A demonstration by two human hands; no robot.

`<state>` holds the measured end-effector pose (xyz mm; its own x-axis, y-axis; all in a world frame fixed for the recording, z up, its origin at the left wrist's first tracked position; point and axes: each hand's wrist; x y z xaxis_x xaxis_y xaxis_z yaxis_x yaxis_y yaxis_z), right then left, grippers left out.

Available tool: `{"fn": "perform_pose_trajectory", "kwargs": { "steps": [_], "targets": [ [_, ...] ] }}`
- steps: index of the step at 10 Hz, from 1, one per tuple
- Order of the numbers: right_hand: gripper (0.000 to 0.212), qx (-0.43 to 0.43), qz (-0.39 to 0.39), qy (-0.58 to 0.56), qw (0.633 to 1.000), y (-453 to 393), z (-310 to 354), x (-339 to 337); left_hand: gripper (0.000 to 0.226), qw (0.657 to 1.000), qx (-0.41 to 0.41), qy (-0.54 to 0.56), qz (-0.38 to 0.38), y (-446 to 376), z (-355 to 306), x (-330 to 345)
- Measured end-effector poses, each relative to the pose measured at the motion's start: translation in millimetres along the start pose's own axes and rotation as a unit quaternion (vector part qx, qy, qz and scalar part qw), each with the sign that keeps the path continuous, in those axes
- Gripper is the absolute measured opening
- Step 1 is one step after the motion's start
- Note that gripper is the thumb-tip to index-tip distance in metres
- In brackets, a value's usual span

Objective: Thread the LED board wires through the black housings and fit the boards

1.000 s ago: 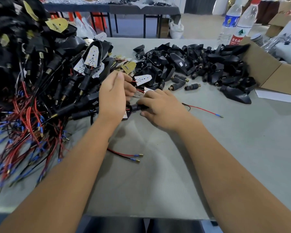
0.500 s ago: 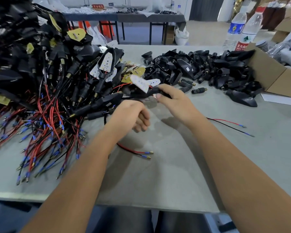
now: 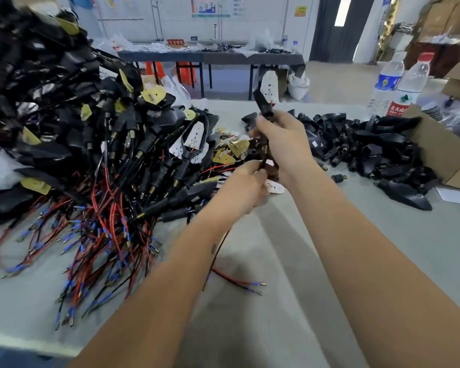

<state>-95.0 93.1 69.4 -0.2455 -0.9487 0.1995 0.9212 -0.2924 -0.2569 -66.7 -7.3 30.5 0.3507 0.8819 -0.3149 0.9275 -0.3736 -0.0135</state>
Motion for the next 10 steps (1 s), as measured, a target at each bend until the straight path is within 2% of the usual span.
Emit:
{"fn": "perform_pose_trajectory", "kwargs": {
  "steps": [1,2,3,4,5,6,7,8,9,10],
  "targets": [
    [0.006,-0.015,0.021,0.078,0.997,-17.7,9.9,27.1,0.02,0.986,0.054,-0.139,-0.075,1.9,2.5,-47.5],
    [0.016,-0.021,0.059,0.101,0.993,-30.1,17.0,69.1,0.018,0.958,0.063,-0.237,-0.147,7.6,3.8,-101.0],
    [0.033,-0.013,0.092,0.143,0.985,-39.3,21.2,118.3,0.02,0.936,0.05,-0.282,-0.207,16.4,5.7,-144.8],
    [0.026,0.015,0.099,0.111,0.989,-44.2,20.1,159.2,0.013,0.899,0.006,-0.339,-0.279,23.6,11.4,-174.8],
    [0.018,0.016,0.072,0.122,0.99,-48.0,7.1,180.3,0.018,0.851,-0.047,-0.419,-0.313,27.5,20.1,-195.2],
    [0.02,-0.046,0.047,0.336,0.939,-48.6,-10.6,179.9,0.023,0.81,-0.083,-0.488,-0.315,30.3,28.9,-205.8],
    [0.018,-0.083,0.043,0.387,0.917,-46.7,-25.2,170.4,0.022,0.779,-0.078,-0.527,-0.329,32.7,33.9,-204.5],
    [0.011,-0.109,0.074,0.378,0.917,-39.3,-28.2,163.8,0.015,0.753,-0.033,-0.546,-0.367,33.9,32.4,-192.4],
    [0.016,-0.146,0.099,0.372,0.911,-32.4,-24.8,149.0,0.014,0.766,0.05,-0.511,-0.387,29.4,22.3,-168.5],
    [0.02,-0.191,0.092,0.336,0.918,-21.8,-23.0,118.5,0.014,0.792,0.128,-0.48,-0.356,20.1,15.3,-137.6]
  ]
}}
Point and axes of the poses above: each hand's wrist, its own y-axis away from the middle knuckle, its own x-axis out of the palm, z = x × y, and after that the axes turned 9 degrees about -y, right-handed
